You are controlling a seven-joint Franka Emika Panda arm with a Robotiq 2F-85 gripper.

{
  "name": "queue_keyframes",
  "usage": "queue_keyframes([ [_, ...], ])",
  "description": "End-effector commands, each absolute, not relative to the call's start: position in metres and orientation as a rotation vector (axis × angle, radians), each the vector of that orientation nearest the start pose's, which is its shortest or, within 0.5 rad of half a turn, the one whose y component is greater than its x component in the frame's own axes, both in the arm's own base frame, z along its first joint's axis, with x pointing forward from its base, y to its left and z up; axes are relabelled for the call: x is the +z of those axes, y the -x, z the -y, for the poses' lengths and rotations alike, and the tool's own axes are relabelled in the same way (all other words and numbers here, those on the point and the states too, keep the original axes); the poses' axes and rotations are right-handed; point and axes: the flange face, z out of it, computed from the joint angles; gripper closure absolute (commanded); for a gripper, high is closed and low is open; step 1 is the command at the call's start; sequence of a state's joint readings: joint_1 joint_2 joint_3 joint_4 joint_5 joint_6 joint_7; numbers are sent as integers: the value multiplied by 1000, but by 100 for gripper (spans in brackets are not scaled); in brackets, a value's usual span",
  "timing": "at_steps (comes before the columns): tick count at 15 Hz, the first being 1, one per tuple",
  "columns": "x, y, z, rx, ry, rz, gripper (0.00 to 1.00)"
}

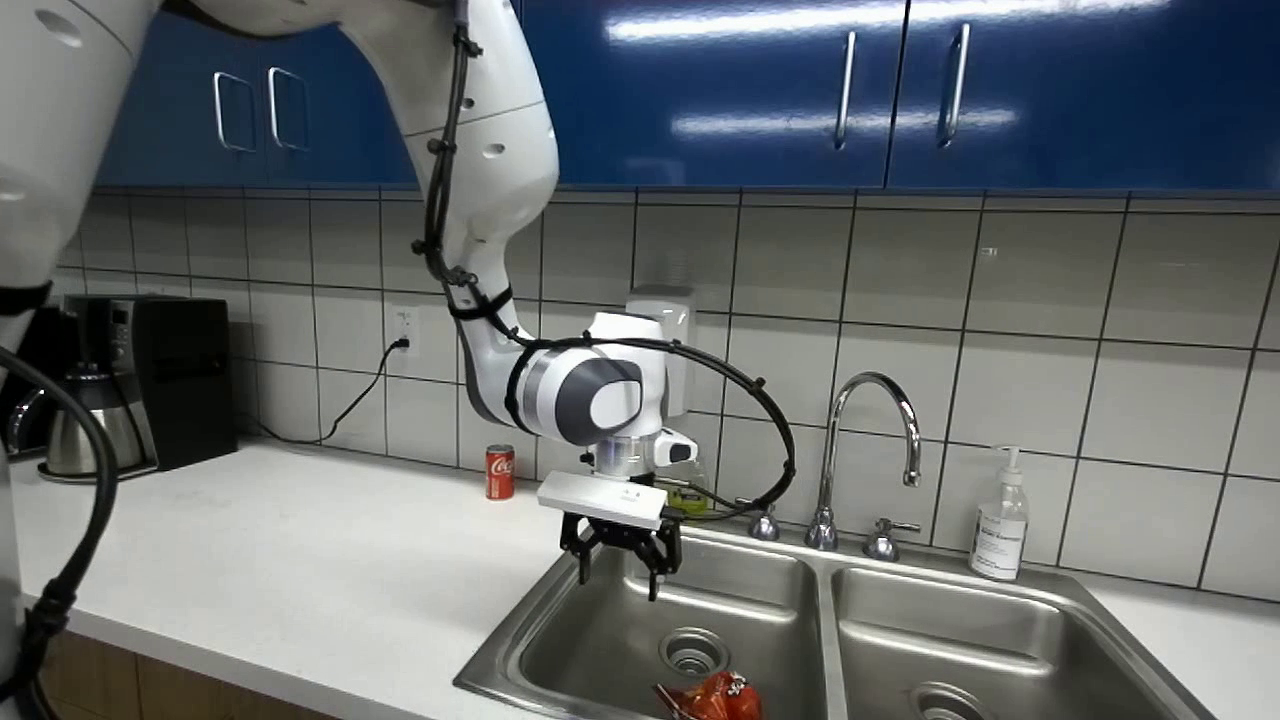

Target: Pick up the snacks and put them in the sink

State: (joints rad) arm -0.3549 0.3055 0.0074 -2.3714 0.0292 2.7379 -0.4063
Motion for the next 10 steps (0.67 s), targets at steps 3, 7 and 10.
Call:
queue_keyframes([
  [3, 247, -427, 152, 24, 3142, 199, 0],
  [7, 270, -397, 139, 96, 3132, 242, 0],
  [10, 284, -380, 136, 136, 3131, 260, 0],
])
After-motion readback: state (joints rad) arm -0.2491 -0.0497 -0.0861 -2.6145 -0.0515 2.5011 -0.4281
